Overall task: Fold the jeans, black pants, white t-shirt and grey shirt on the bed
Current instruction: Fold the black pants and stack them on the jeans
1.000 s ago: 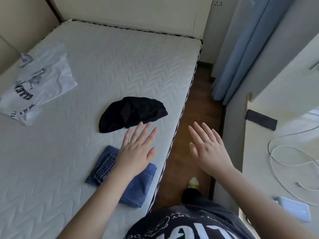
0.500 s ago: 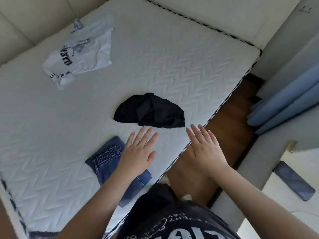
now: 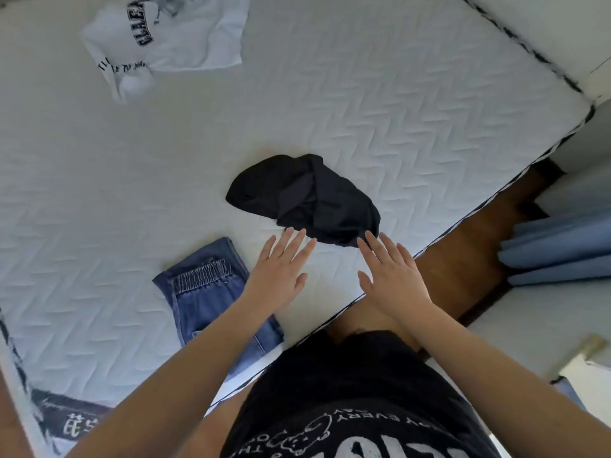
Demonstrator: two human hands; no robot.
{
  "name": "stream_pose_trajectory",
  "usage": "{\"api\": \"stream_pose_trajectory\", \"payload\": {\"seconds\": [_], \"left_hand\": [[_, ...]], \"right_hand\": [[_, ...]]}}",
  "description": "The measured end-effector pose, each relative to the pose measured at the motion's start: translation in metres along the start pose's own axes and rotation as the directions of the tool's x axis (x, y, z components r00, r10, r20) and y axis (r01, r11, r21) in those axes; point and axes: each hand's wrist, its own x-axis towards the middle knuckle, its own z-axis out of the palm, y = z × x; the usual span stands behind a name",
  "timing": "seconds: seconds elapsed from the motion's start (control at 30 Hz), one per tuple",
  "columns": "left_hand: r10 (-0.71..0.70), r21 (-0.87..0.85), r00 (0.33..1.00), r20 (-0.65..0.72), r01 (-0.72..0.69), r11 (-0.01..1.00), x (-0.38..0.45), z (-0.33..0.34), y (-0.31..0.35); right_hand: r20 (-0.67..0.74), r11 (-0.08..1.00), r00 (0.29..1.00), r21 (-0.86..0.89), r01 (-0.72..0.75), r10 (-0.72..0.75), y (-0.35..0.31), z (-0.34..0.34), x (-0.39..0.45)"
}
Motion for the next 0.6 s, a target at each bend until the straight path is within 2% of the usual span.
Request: {"api": "stream_pose_trajectory", "payload": {"seconds": [0.2,0.4,0.6], "left_hand": [[-0.020,-0.013,0.998,0.060,0.021,1.000,0.037,0.044,-0.002],[-0.079,-0.041,0.977,0.196,0.089,0.995,0.073,0.114,0.012],[-0.111,-0.099,0.973,0.201,0.133,0.986,0.117,0.176,0.028]], "right_hand": [[0.069,0.997,0.995,-0.011,0.073,-0.072,0.017,0.034,0.043],[0.191,0.987,0.968,0.016,0.160,-0.160,0.042,0.094,0.099],[0.236,0.988,0.959,0.008,0.157,-0.155,0.062,0.158,0.146]]}}
